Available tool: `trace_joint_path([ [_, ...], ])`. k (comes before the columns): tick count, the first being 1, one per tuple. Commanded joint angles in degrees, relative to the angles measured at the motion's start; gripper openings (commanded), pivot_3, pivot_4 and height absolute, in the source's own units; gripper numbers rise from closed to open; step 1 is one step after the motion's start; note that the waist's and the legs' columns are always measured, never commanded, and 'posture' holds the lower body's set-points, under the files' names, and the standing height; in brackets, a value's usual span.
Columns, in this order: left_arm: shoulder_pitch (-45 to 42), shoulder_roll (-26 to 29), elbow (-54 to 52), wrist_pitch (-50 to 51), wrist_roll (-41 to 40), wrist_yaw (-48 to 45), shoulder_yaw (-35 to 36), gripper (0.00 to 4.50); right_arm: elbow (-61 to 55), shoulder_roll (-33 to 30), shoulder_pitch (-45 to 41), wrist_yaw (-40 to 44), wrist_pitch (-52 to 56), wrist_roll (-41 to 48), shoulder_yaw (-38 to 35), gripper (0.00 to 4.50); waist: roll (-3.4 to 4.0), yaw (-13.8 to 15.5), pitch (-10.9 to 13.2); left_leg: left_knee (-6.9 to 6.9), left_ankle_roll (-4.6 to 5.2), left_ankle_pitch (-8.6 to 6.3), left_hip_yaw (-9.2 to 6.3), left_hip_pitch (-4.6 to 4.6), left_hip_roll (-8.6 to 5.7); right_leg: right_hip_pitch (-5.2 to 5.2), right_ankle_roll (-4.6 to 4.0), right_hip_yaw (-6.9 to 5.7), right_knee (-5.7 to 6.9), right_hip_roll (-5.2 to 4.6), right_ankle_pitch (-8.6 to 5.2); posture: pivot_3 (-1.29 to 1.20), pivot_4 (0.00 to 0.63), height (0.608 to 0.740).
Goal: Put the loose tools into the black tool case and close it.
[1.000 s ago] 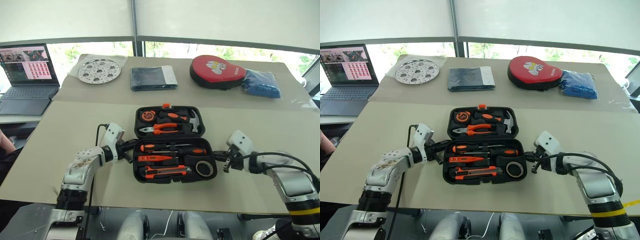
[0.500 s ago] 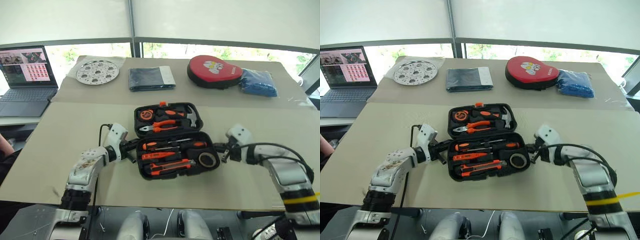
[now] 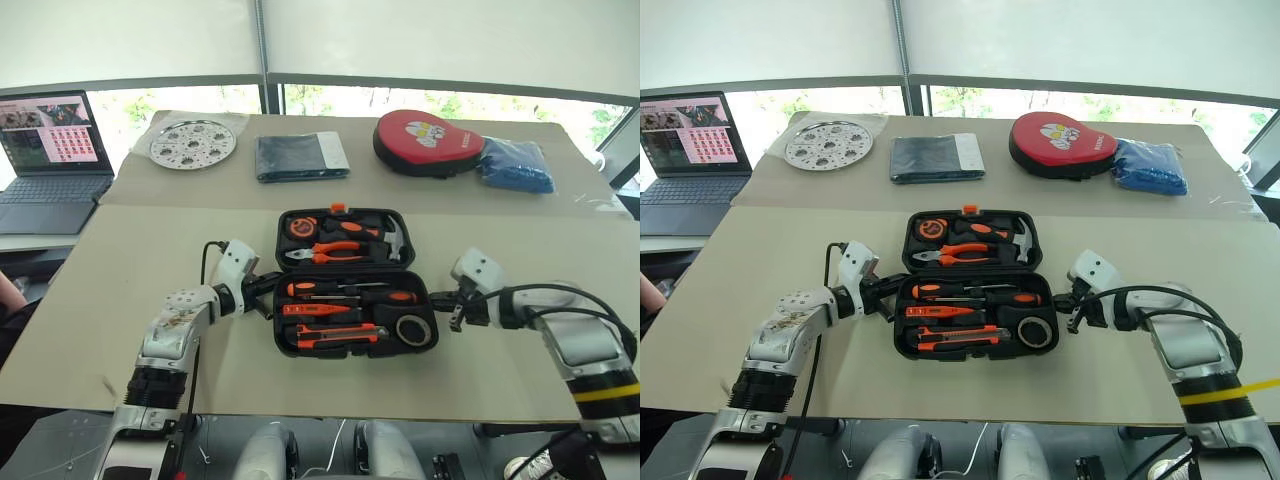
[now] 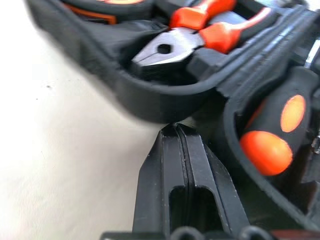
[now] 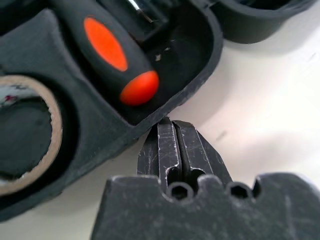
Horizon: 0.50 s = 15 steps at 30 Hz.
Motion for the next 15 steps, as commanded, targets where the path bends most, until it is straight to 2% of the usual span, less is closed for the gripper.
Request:
trace_joint_path([
  [1, 0.8, -1.1, -3.1, 0.4, -1.0, -1.6, -3.5, 0.04, -12.9, 1.3, 1.7, 4.4, 3.8, 7.7, 3.1, 0.0, 0.0, -0.1, 0.0, -0.02, 0.0, -0.01, -0.02, 0.01, 0.04, 0.01, -0.02, -0.03, -0.04, 0.03, -0.01, 0.0, 0.15, 0.74],
  [12, 4.2, 0.6, -8.7, 4.8, -2.8, -3.1, -3.1, 0.04, -6.3, -1.4, 3.8, 1.4, -1.1, 2.6, -0.1, 0.0, -0.03, -0.3, 0.0, -0.07, -0.03, -0.01, 0.03, 0.01, 0.04, 0.08, 0.0, 0.01, -0.36, 0.08, 0.0, 0.0, 0.15, 0.74],
  [15, 3.5, 0.4, -8.9, 5.9, -3.2, -0.3, -0.2, 0.04, -4.9, -3.5, 3.6, 3.2, 0.1, 4.0, -2.1, 0.0, -0.04, -0.1, 0.0, -0.07, -0.01, -0.02, 0.04, 0.0, 0.03, 0.11, 0.03, 0.03, -0.46, 0.09, 0.02, 0.0, 0.15, 0.74],
])
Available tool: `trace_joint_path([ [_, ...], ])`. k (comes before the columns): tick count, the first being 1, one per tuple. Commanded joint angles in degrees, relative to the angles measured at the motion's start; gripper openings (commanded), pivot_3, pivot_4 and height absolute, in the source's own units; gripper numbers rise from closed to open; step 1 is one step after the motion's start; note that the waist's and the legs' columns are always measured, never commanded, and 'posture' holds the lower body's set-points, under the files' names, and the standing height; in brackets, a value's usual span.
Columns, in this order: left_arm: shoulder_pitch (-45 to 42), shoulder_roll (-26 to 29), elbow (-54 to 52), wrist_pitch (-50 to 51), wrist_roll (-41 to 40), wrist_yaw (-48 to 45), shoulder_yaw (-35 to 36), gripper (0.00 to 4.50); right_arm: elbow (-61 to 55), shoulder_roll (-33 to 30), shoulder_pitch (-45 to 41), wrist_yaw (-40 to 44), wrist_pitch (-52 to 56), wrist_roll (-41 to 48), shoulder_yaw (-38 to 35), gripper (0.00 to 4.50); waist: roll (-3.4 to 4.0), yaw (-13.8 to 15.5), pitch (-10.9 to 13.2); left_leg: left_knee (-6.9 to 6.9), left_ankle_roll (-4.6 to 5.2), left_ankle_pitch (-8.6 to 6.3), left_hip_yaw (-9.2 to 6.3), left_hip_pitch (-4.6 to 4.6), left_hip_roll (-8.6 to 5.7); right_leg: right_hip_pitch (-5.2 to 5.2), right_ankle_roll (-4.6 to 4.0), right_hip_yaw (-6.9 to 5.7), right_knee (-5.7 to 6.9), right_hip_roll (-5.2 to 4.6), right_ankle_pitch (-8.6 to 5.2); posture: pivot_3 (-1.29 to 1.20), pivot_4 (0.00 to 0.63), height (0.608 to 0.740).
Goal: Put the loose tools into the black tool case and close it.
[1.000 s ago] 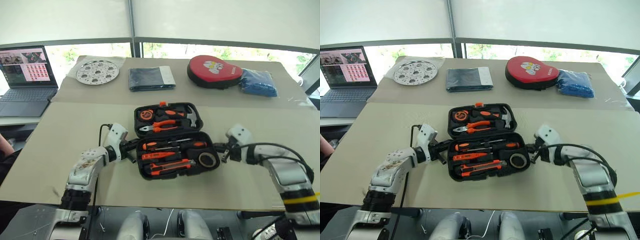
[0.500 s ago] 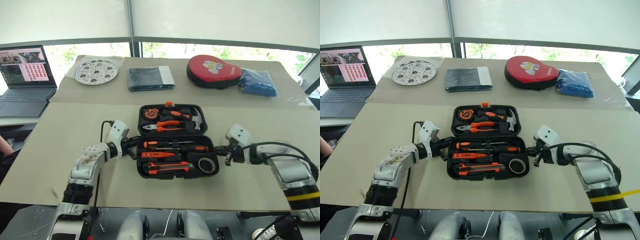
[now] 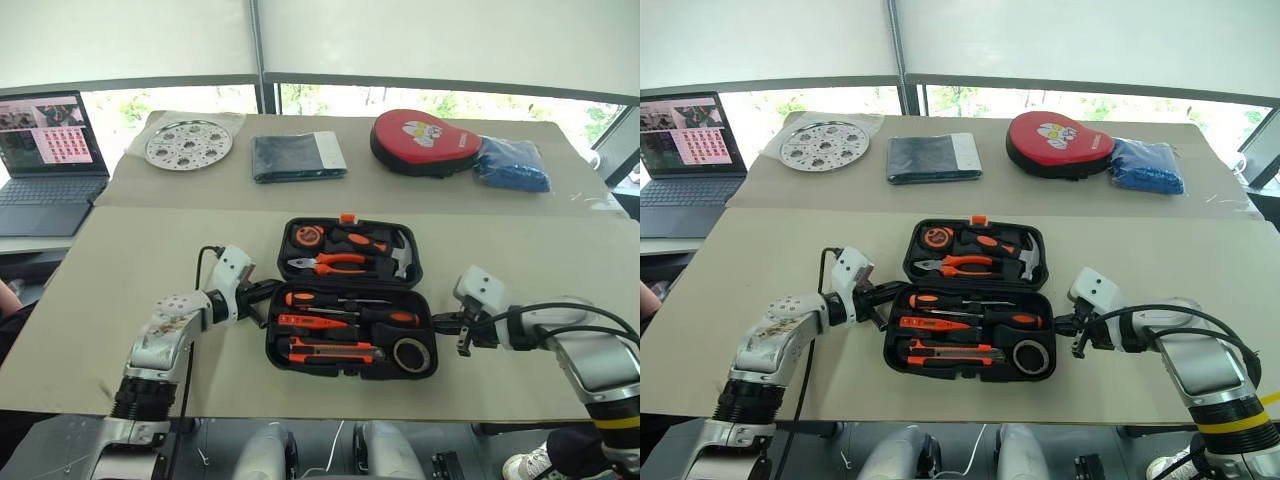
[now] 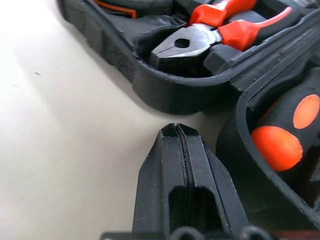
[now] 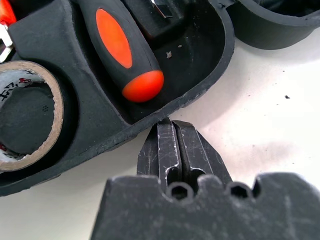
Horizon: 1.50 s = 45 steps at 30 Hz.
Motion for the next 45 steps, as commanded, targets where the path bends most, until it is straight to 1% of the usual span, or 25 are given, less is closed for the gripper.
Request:
trace_joint_path([
  [1, -0.9, -1.1, -2.4, 2.2, -2.8, 2.0, 1.4, 0.04, 0.2, -2.3, -0.9, 3.4, 1.2, 3.5, -1.5, 0.0, 0.0, 0.1, 0.0, 0.0, 0.0, 0.0, 0.0, 0.0, 0.0, 0.01, 0.01, 0.0, -0.01, 0.0, 0.01, 0.0, 0.15, 0.74],
  [2, -1.3, -0.4, -2.8, 2.5, -3.1, 2.9, 3.1, 0.01, 0.2, -4.0, -0.7, 5.2, 2.5, 4.7, -2.2, 0.29, 0.0, 0.3, 0.0, 0.0, 0.01, -0.01, 0.0, -0.02, -0.01, 0.0, 0.01, 0.01, -0.02, -0.01, 0.01, 0.0, 0.15, 0.74],
  [4, -2.0, 2.8, -4.0, 7.2, -3.7, 3.1, 4.5, 0.0, 0.9, -6.4, -0.9, 7.2, 3.4, 6.5, -3.8, 0.79, -0.05, 0.4, 0.0, 0.01, 0.06, -0.03, -0.03, -0.17, -0.03, -0.11, 0.03, -0.06, -0.03, -0.07, 0.02, 0.0, 0.15, 0.74],
  [5, -2.0, 4.6, -4.6, 9.0, -4.5, 2.3, 5.0, 0.26, 1.4, -7.6, -1.2, 8.2, 3.0, 7.1, -4.3, 1.2, -0.06, 0.3, 0.0, 0.01, 0.05, -0.03, -0.05, -0.23, -0.02, -0.15, 0.03, -0.08, -0.04, -0.05, 0.02, 0.0, 0.15, 0.74],
  [7, -2.5, 9.0, -6.5, 15.6, -7.5, 0.9, 6.9, 0.71, 3.7, -9.1, -3.2, 9.1, 4.0, 8.4, -5.6, 1.85, -0.06, 0.0, 0.0, -0.01, 0.0, 0.0, -0.06, -0.23, 0.0, -0.17, 0.02, -0.08, -0.03, -0.01, 0.03, 0.0, 0.15, 0.74],
  [10, -5.2, 15.6, -7.8, 24.7, -9.4, 0.0, 6.8, 1.8, 6.4, -10.3, -8.2, 10.0, 10.5, 11.8, -5.8, 2.89, -0.09, -0.4, 0.1, -0.03, -0.03, 0.02, -0.05, -0.23, 0.05, -0.21, 0.01, -0.04, -0.04, 0.07, 0.03, 0.0, 0.15, 0.74],
  [11, -7.0, 16.2, -7.6, 27.3, -11.7, -0.7, 7.8, 2.13, 7.3, -10.1, -10.5, 9.6, 12.8, 12.4, -5.1, 3.21, -0.09, -0.4, 0.1, -0.03, -0.04, 0.02, -0.05, -0.24, 0.05, -0.22, 0.01, -0.04, -0.05, 0.08, 0.03, 0.0, 0.15, 0.74],
  [13, -11.8, 16.1, -6.0, 33.3, -14.9, 0.0, 9.4, 2.71, 8.9, -9.9, -16.0, 6.6, 18.1, 10.1, -1.1, 3.86, -0.1, -0.4, 0.1, -0.03, -0.04, 0.02, -0.05, -0.23, 0.06, -0.2, 0.0, -0.05, -0.04, 0.08, 0.03, 0.0, 0.15, 0.74],
  [15, -15.1, 16.0, -4.9, 35.6, -15.1, 1.2, 8.6, 3.35, 10.9, -9.0, -20.7, 4.2, 23.1, 8.6, 2.3, 4.49, -0.12, -0.1, 0.1, -0.01, -0.03, 0.02, -0.05, -0.29, 0.03, -0.23, 0.01, -0.06, -0.04, 0.04, 0.03, 0.0, 0.15, 0.74],
  [16, -17.3, 15.8, -4.0, 37.5, -14.6, 2.5, 7.5, 3.74, 13.2, -6.9, -23.8, 2.3, 26.0, 9.1, 2.3, 4.5, -0.12, 0.0, 0.1, 0.01, -0.04, 0.03, -0.06, -0.32, 0.01, -0.25, 0.01, -0.07, -0.05, 0.04, 0.04, 0.0, 0.15, 0.74],
  [18, -22.0, 13.3, -1.0, 42.8, -14.5, 6.2, 7.4, 4.46, 17.8, -3.1, -29.5, -0.9, 30.6, 9.5, 2.4, 4.5, -0.14, 0.1, 0.1, 0.01, -0.07, 0.04, -0.06, -0.34, -0.01, -0.24, 0.01, -0.07, -0.06, 0.06, 0.04, 0.0, 0.15, 0.74],
  [20, -25.3, 10.7, 1.5, 45.3, -14.8, 8.3, 7.6, 4.46, 22.3, 0.2, -34.4, -4.3, 34.5, 8.9, 2.6, 4.5, -0.15, 0.1, 0.1, 0.02, -0.12, 0.08, -0.05, -0.47, -0.07, -0.32, 0.05, -0.06, -0.05, 0.07, 0.07, 0.0, 0.15, 0.74],
  [23, -28.3, 5.9, 5.5, 43.3, -12.6, 12.6, 6.0, 4.46, 27.6, 5.6, -41.3, -10.1, 40.3, 7.5, 3.6, 4.5, -0.14, 0.0, 0.1, 0.02, -0.17, 0.12, -0.04, -0.68, -0.1, -0.49, 0.09, -0.06, 0.06, 0.11, 0.09, 0.0, 0.15, 0.74],
  [25, -29.3, 4.1, 7.7, 42.8, -12.1, 14.2, 5.9, 4.46, 28.4, 6.7, -42.3, -11.6, 40.2, 6.7, 5.1, 4.5, -0.14, 0.0, 0.1, 0.03, -0.19, 0.13, -0.02, -0.98, -0.14, -0.83, 0.13, -0.05, 0.23, 0.12, 0.12, 0.0, 0.15, 0.74],
  [27, -29.7, 3.3, 8.4, 42.7, -11.7, 14.8, 4.9, 4.46, 29.6, 7.7, -42.6, -13.1, 40.0, 6.4, 4.9, 4.5, -0.14, 0.0, 0.1, 0.01, -0.23, 0.15, -0.02, -1.09, -0.29, -0.98, 0.15, -0.09, 0.21, 0.12, 0.12, 0.0, 0.15, 0.74],
  [30, -29.9, 2.5, 9.2, 42.2, -11.3, 15.7, 3.8, 4.46, 29.9, 7.4, -42.2, -13.7, 40.0, 6.2, 6.3, 4.5, -0.14, 0.0, 0.1, -0.07, -0.25, 0.16, 0.0, -1.19, -0.43, -1.08, 0.25, -0.17, 0.17, 0.06, 0.06, 0.0, 0.15, 0.74],
  [33, -30.3, 1.4, 10.7, 41.2, -10.5, 17.5, 4.1, 4.46, 28.7, 6.4, -41.2, -13.2, 41.1, 6.9, 7.4, 4.5, -0.14, -0.1, 0.1, -0.06, -0.25, 0.17, 0.0, -1.2, -0.57, -1.02, 0.3, -0.24, 0.14, -0.07, 0.03, 0.0, 0.15, 0.74],
  [37, -29.9, 1.4, 9.9, 42.8, -11.4, 17.7, 5.0, 4.46, 27.5, 4.7, -40.0, -12.8, 42.2, 7.9, 7.3, 4.5, -0.14, -0.3, 0.1, 0.01, -0.26, 0.18, -0.04, -1.15, -0.6, -0.95, 0.34, -0.24, 0.18, -0.11, 0.05, 0.0, 0.15, 0.74],
  [39, -29.2, 2.1, 9.3, 43.7, -11.7, 17.3, 4.7, 4.5, 27.5, 3.9, -39.3, -12.8, 42.1, 8.0, 7.4, 3.98, -0.14, -0.3, 0.1, 0.0, -0.29, 0.19, -0.06, -1.12, -0.62, -0.93, 0.34, -0.23, 0.22, -0.12, 0.05, 0.0, 0.15, 0.74],
  [40, -28.7, 2.4, 9.3, 43.9, -11.5, 17.3, 4.3, 4.23, 27.9, 4.0, -38.9, -13.2, 42.3, 7.9, 7.4, 3.82, -0.14, -0.4, 0.1, 0.0, -0.29, 0.2, -0.07, -1.11, -0.62, -0.93, 0.34, -0.23, 0.22, -0.12, 0.05, 0.0, 0.15, 0.74],
  [41, -28.3, 2.6, 9.3, 44.1, -11.3, 17.3, 4.0, 3.96, 28.2, 4.2, -38.6, -13.5, 42.2, 7.7, 7.5, 3.41, -0.14, -0.6, 0.1, 0.0, -0.3, 0.2, -0.07, -1.11, -0.62, -0.93, 0.34, -0.23, 0.23, -0.13, 0.05, 0.0, 0.15, 0.74],
  [42, -28.1, 2.6, 9.4, 44.2, -11.3, 17.4, 3.8, 3.76, 28.4, 4.3, -38.4, -13.8, 42.2, 7.7, 7.5, 3.17, -0.13, -0.7, 0.1, 0.0, -0.3, 0.2, -0.08, -1.09, -0.62, -0.93, 0.34, -0.22, 0.24, -0.12, 0.05, 0.0, 0.15, 0.74],
  [43, -27.9, 2.6, 9.5, 44.1, -11.2, 17.5, 3.6, 3.47, 28.8, 4.7, -38.0, -14.3, 41.8, 7.4, 7.6, 2.87, -0.13, -0.9, 0.1, -0.01, -0.3, 0.2, -0.07, -1.07, -0.62, -0.93, 0.34, -0.21, 0.26, -0.13, 0.05, 0.0, 0.15, 0.74],
  [44, -27.9, 2.0, 9.8, 44.5, -11.5, 17.7, 4.1, 2.93, 29.1, 4.9, -37.8, -14.5, 41.4, 7.2, 7.8, 2.39, -0.13, -0.9, 0.1, -0.01, -0.32, 0.21, -0.08, -1.0, -0.62, -0.87, 0.34, -0.2, 0.29, -0.13, 0.05, 0.0, 0.15, 0.74],
  [45, -28.0, 1.3, 10.3, 44.7, -11.7, 18.1, 4.7, 2.72, 29.3, 5.2, -37.6, -14.8, 41.3, 7.2, 8.0, 2.16, -0.13, -0.8, 0.1, 0.0, -0.32, 0.21, -0.09, -0.97, -0.62, -0.82, 0.34, -0.22, 0.29, -0.12, 0.05, 0.0, 0.15, 0.74],
])
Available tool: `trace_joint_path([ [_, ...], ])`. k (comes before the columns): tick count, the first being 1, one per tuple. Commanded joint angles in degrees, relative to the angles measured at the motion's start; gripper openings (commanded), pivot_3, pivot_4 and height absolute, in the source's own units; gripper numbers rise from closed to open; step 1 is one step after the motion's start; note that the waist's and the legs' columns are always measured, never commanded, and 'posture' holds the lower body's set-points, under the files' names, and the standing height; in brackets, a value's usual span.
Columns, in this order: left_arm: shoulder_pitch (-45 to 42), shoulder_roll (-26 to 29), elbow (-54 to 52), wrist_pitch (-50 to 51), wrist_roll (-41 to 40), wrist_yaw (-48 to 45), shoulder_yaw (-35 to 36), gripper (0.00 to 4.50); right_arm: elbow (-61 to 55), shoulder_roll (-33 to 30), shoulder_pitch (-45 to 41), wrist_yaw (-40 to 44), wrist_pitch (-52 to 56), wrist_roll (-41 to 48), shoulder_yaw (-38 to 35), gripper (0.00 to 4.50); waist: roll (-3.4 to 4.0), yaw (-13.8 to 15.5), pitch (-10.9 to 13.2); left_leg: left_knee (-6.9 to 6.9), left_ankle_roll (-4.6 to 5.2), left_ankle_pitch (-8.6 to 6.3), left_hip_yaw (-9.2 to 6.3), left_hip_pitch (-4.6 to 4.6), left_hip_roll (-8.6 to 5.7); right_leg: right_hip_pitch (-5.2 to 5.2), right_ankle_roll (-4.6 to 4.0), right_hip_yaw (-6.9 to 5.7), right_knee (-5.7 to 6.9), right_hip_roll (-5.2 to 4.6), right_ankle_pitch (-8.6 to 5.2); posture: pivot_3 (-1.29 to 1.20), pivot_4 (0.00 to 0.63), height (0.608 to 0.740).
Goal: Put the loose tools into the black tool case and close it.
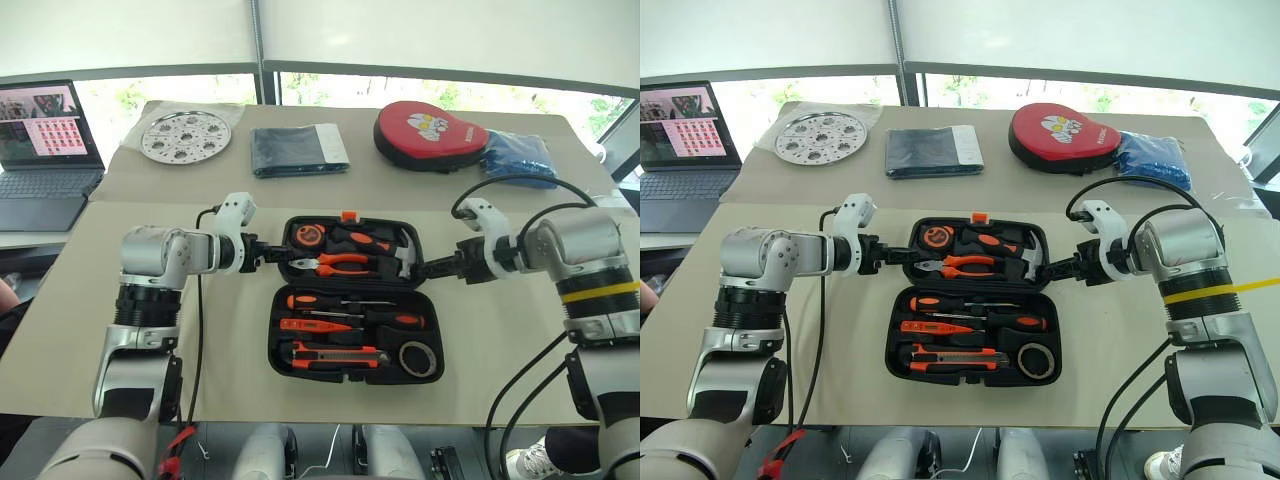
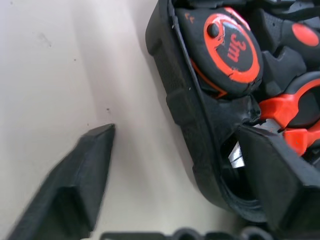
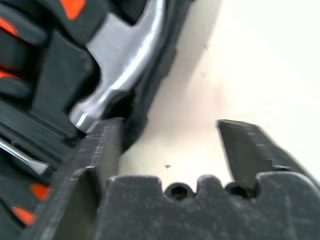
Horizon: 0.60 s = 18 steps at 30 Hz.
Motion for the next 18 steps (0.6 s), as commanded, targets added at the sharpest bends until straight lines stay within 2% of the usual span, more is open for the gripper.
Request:
trace_joint_path([
  [1, 0.3, -1.1, 0.2, 1.0, -0.4, 1.0, 1.0, 2.28, 0.8, 0.0, 1.2, -1.5, -0.4, -1.1, 0.6, 1.8, 0.0, 0.1, 0.0, 0.01, 0.0, 0.0, 0.0, 0.04, -0.01, 0.06, 0.0, 0.0, 0.0, -0.01, 0.0, 0.0, 0.15, 0.74],
  [6, 0.2, -2.1, 1.7, 0.6, -0.3, 1.8, 1.4, 0.54, 1.0, 0.5, 1.3, -2.2, 0.0, -1.0, 0.7, 0.19, 0.0, 0.4, 0.0, 0.04, 0.04, 0.02, -0.08, 0.55, -0.12, 0.65, 0.03, -0.05, -0.02, -0.17, -0.01, 0.0, 0.15, 0.74],
  [7, 0.2, -2.2, 1.8, 0.6, -0.3, 1.9, 1.5, 0.17, 1.0, 0.5, 1.3, -2.2, 0.0, -0.9, 0.7, 0.0, 0.0, 0.5, 0.0, 0.01, 0.05, 0.02, -0.13, 0.73, -0.09, 0.8, 0.05, -0.05, -0.15, -0.21, -0.02, 0.0, 0.15, 0.74],
  [11, 0.5, -2.6, 1.6, 0.2, -0.6, 2.2, 2.7, 0.07, 0.7, 2.5, 1.3, -4.2, -1.9, -0.4, -3.0, 0.0, 0.0, 0.4, 0.0, -0.02, 0.07, 0.02, -0.17, 0.84, -0.12, 0.84, 0.07, 0.01, -0.2, -0.35, -0.03, 0.0, 0.15, 0.74],
  [13, 1.9, -3.3, -0.5, -2.1, -2.4, 1.9, 6.2, 0.07, -4.8, 3.2, 3.4, -2.3, -7.2, 1.9, -6.6, 0.0, 0.0, 0.2, 0.0, -0.01, 0.07, 0.03, -0.18, 0.87, -0.11, 0.83, 0.06, 0.05, -0.13, -0.36, -0.02, 0.0, 0.15, 0.74],
  [16, 6.5, -4.2, -7.4, -13.8, -4.5, -2.0, 10.2, 0.07, -14.7, 3.5, 9.8, 0.2, -21.6, 3.0, -11.6, 0.0, -0.01, -0.1, 0.0, -0.05, 0.07, 0.03, -0.16, 0.87, -0.11, 0.74, 0.06, 0.11, -0.03, -0.42, -0.02, 0.0, 0.15, 0.74],
  [18, 10.3, -3.0, -11.1, -19.8, -4.1, -5.1, 9.4, 0.07, -19.4, 2.9, 14.1, 1.4, -27.1, 3.1, -12.9, 0.0, -0.03, -0.3, 0.0, -0.07, 0.04, 0.05, -0.09, 0.72, -0.12, 0.47, 0.06, 0.17, 0.43, -0.45, -0.02, 0.0, 0.15, 0.74],
])
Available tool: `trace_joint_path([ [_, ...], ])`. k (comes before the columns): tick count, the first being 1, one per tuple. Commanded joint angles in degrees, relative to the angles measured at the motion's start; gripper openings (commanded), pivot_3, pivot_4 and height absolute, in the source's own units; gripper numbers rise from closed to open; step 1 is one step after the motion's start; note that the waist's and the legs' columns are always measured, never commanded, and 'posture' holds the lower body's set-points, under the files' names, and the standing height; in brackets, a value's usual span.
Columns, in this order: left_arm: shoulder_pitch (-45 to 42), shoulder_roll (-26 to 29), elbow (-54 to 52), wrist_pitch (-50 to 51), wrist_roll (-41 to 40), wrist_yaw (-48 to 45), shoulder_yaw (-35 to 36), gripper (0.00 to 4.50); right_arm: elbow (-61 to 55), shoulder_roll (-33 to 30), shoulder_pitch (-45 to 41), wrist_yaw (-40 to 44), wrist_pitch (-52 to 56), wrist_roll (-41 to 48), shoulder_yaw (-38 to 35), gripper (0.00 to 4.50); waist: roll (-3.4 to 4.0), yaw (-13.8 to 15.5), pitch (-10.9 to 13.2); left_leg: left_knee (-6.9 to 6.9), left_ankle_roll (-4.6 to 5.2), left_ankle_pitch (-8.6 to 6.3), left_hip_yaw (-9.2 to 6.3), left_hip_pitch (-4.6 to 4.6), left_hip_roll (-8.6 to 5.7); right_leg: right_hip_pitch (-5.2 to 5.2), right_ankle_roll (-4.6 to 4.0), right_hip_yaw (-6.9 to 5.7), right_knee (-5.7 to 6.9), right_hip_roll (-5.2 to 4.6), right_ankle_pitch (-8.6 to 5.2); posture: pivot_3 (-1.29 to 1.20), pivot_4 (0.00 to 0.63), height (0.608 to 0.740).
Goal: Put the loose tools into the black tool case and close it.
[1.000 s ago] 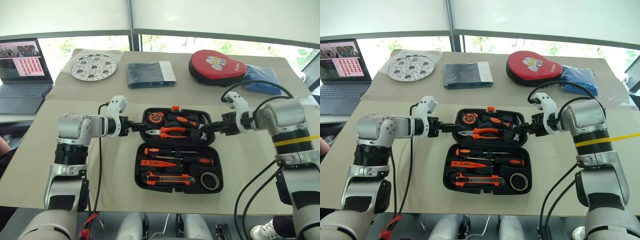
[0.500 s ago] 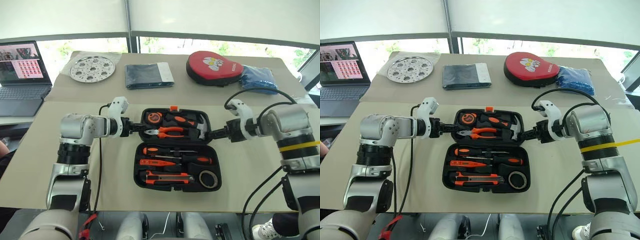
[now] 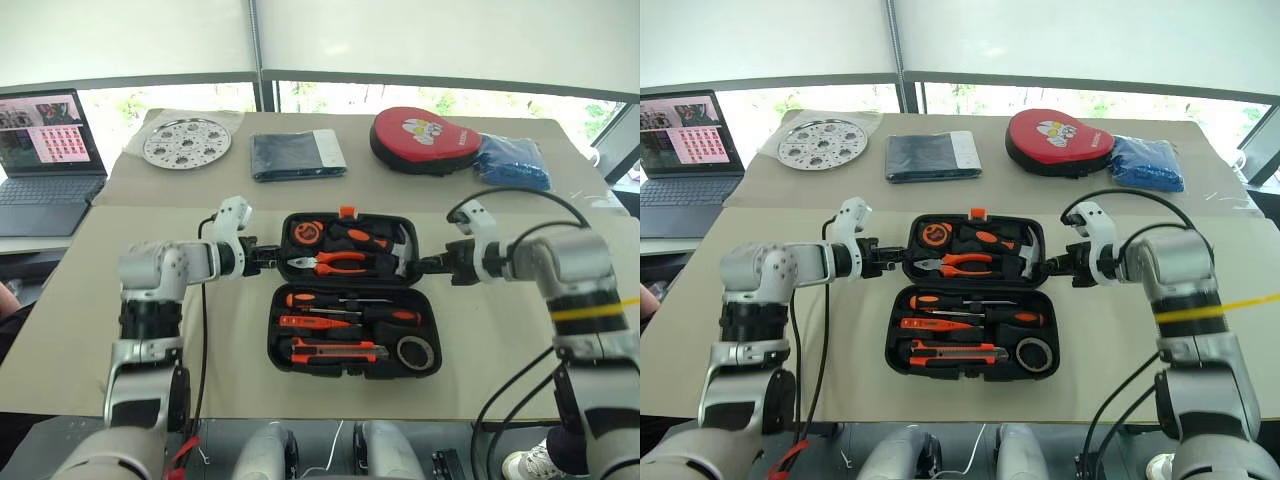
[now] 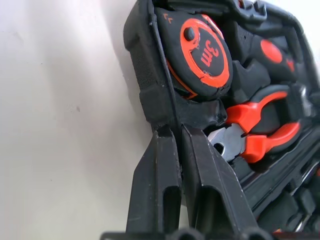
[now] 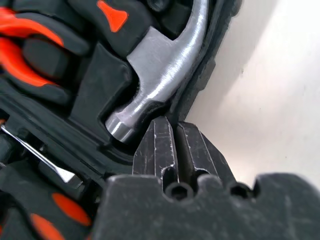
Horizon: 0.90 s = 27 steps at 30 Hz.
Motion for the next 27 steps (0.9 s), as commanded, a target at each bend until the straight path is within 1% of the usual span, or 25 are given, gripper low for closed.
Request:
trace_joint_path([
  [1, 4.5, 2.1, -8.9, -13.9, -0.2, -6.5, 0.3, 0.07, -11.8, -1.1, 4.4, 3.2, -14.1, 1.2, -4.4, 0.0, 0.0, -0.2, 0.0, 0.01, -0.02, 0.01, 0.01, -0.1, 0.0, -0.11, 0.0, -0.01, 0.01, 0.01, 0.0, 0.0, 0.15, 0.74],
  [3, 9.0, 3.5, -12.0, -22.9, 1.6, -10.5, -0.8, 0.07, -15.3, -1.7, 9.1, 4.2, -21.6, 0.1, -5.4, 0.0, 0.0, -0.2, 0.0, 0.03, -0.06, 0.04, 0.12, -0.47, -0.03, -0.57, -0.01, 0.08, 0.15, 0.02, 0.01, 0.0, 0.15, 0.74],
  [5, 14.6, 5.4, -14.3, -31.9, 4.1, -13.7, -1.4, 0.07, -17.9, -3.5, 16.6, 5.1, -34.4, -4.0, -6.0, 0.0, 0.01, -0.1, 0.0, 0.01, -0.07, 0.06, 0.19, -0.49, -0.04, -0.64, -0.01, 0.04, 0.12, 0.07, 0.0, 0.0, 0.15, 0.74],
  [6, 17.1, 6.2, -15.0, -36.7, 5.5, -15.2, -1.7, 0.07, -18.0, -4.4, 20.5, 5.1, -43.1, -7.2, -6.1, 0.0, 0.01, 0.0, 0.0, 0.03, -0.02, 0.08, 0.17, -0.62, -0.05, -0.65, -0.01, -0.02, 0.0, 0.08, 0.0, 0.0, 0.15, 0.74],
  [8, 21.6, 7.8, -15.0, -48.5, 9.7, -17.8, -3.0, 0.07, -17.2, -5.4, 26.3, 4.4, -55.3, -11.4, -6.6, 0.0, 0.01, 0.2, 0.0, -0.07, -0.01, 0.07, 0.16, -0.57, -0.1, -0.59, 0.07, -0.01, -0.09, 0.06, -0.05, 0.0, 0.15, 0.74],
  [9, 23.2, 8.5, -14.7, -52.6, 11.0, -18.8, -3.6, 0.07, -16.5, -5.3, 27.9, 3.8, -59.4, -12.6, -6.9, 0.0, 0.01, 0.2, 0.0, -0.12, 0.01, 0.05, 0.17, -0.56, -0.11, -0.58, 0.08, 0.0, -0.16, 0.05, -0.06, 0.0, 0.15, 0.74],
  [10, 25.1, 8.9, -14.0, -60.2, 13.3, -19.7, -4.0, 0.07, -15.7, -5.1, 29.6, 2.7, -62.5, -13.6, -7.4, 0.0, 0.01, 0.2, 0.0, -0.12, 0.02, 0.04, 0.18, -0.54, -0.11, -0.54, 0.08, 0.01, -0.19, 0.03, -0.07, 0.0, 0.15, 0.74],
  [11, 27.2, 9.3, -13.8, -65.3, 15.0, -20.3, -4.5, 0.07, -14.3, -5.0, 31.5, 1.1, -67.9, -15.6, -8.0, 0.0, 0.01, 0.3, 0.0, -0.11, 0.03, 0.04, 0.18, -0.51, -0.12, -0.5, 0.08, 0.02, -0.22, 0.03, -0.06, 0.0, 0.15, 0.74],
  [12, 28.9, 9.8, -12.9, -73.3, 17.5, -20.8, -5.0, 0.07, -12.7, -5.4, 33.3, -0.5, -73.8, -18.4, -8.1, 0.0, 0.02, 0.3, 0.0, -0.09, 0.04, 0.04, 0.19, -0.46, -0.11, -0.47, 0.08, 0.03, -0.52, -0.01, -0.06, 0.0, 0.15, 0.74],
  [13, 30.1, 10.2, -12.1, -79.2, 19.3, -21.1, -5.5, 0.07, -11.2, -5.8, 34.5, -1.7, -78.3, -20.4, -8.1, 0.0, 0.02, 0.4, 0.0, -0.1, 0.05, 0.03, 0.18, -0.33, -0.06, -0.33, 0.07, 0.04, -0.59, 0.0, -0.06, 0.0, 0.15, 0.74],
  [16, 33.1, 11.6, -9.5, -88.3, 22.6, -21.0, -6.6, 0.07, -7.0, -7.0, 36.7, -6.8, -91.1, -27.3, -8.0, 0.0, 0.04, 0.6, 0.0, -0.13, 0.18, -0.06, 0.17, 0.22, 0.0, 0.29, 0.04, 0.03, -0.71, -0.03, -0.07, 0.0, 0.15, 0.74],
  [17, 34.1, 12.6, -8.5, -93.5, 25.3, -20.2, -6.9, 0.07, -4.7, -7.6, 37.7, -8.8, -95.4, -29.8, -7.9, 0.0, 0.04, 0.7, 0.0, -0.14, 0.33, -0.16, 0.16, 0.35, 0.01, 0.43, 0.03, 0.01, -0.74, -0.1, -0.09, 0.0, 0.15, 0.74],
  [18, 35.4, 13.5, -8.1, -95.5, 25.0, -21.4, -7.5, 0.07, -2.5, -8.3, 38.8, -10.1, -97.8, -31.8, -7.5, 0.0, 0.05, 0.8, 0.0, -0.16, 0.4, -0.2, 0.18, 0.35, -0.01, 0.41, 0.03, 0.01, -0.76, -0.19, -0.09, 0.0, 0.15, 0.74],
  [19, 36.4, 14.2, -7.7, -96.4, 24.9, -21.5, -7.7, 0.07, -0.7, -8.7, 39.8, -10.9, -100.0, -32.3, -7.4, 0.0, 0.06, 0.8, 0.0, -0.17, 0.46, -0.23, 0.21, 0.35, -0.05, 0.41, 0.04, 0.02, -0.77, -0.28, -0.08, 0.0, 0.15, 0.74],
  [20, 37.5, 14.9, -7.5, -97.2, 24.1, -21.9, -7.8, 0.07, 0.6, -9.1, 41.1, -9.4, -99.7, -30.1, -6.9, 0.0, 0.08, 0.9, 0.0, -0.16, 0.5, -0.25, 0.23, 0.37, -0.05, 0.43, 0.04, 0.05, -0.76, -0.31, -0.08, 0.0, 0.15, 0.74],
  [21, 38.9, 15.7, -7.5, -95.8, 22.8, -22.3, -7.7, 0.07, 2.4, -9.7, 42.1, -9.9, -101.1, -30.0, -6.8, 0.0, 0.09, 1.0, -0.1, -0.16, 0.53, -0.27, 0.26, 0.38, -0.06, 0.43, 0.04, 0.09, -0.77, -0.34, -0.08, 0.0, 0.15, 0.74],
  [22, 39.9, 16.5, -7.2, -95.6, 22.4, -22.3, -7.5, 0.79, 3.6, -10.1, 42.9, -10.1, -102.1, -29.9, -6.8, 0.79, 0.07, 1.1, -0.1, -0.16, 0.56, -0.28, 0.26, 0.4, -0.06, 0.46, 0.05, 0.09, -0.77, -0.35, -0.07, 0.0, 0.15, 0.74],
  [23, 40.9, 17.5, -6.9, -95.9, 21.4, -23.2, -7.3, 1.0, 4.8, -10.7, 43.6, -10.4, -102.2, -30.0, -7.0, 1.03, 0.05, 1.1, -0.2, -0.16, 0.57, -0.29, 0.26, 0.43, -0.05, 0.5, 0.05, 0.08, -0.77, -0.35, -0.07, 0.0, 0.15, 0.74],
  [24, 42.0, 18.5, -6.8, -94.5, 20.2, -24.0, -7.2, 1.48, 5.5, -11.1, 44.1, -11.0, -102.7, -29.7, -7.5, 1.42, 0.05, 1.2, -0.1, -0.16, 0.58, -0.29, 0.26, 0.4, -0.04, 0.46, 0.05, 0.04, -0.79, -0.35, -0.07, 0.0, 0.15, 0.74],
  [27, 43.1, 20.0, -6.3, -89.6, 16.7, -23.7, -5.3, 2.56, 5.6, -12.2, 45.7, -11.1, -102.0, -26.4, -9.6, 2.41, 0.11, 1.1, -0.1, -0.16, 0.6, -0.3, 0.31, 0.38, 0.01, 0.4, 0.03, 0.06, -0.76, -0.33, -0.12, 0.0, 0.15, 0.74],
])
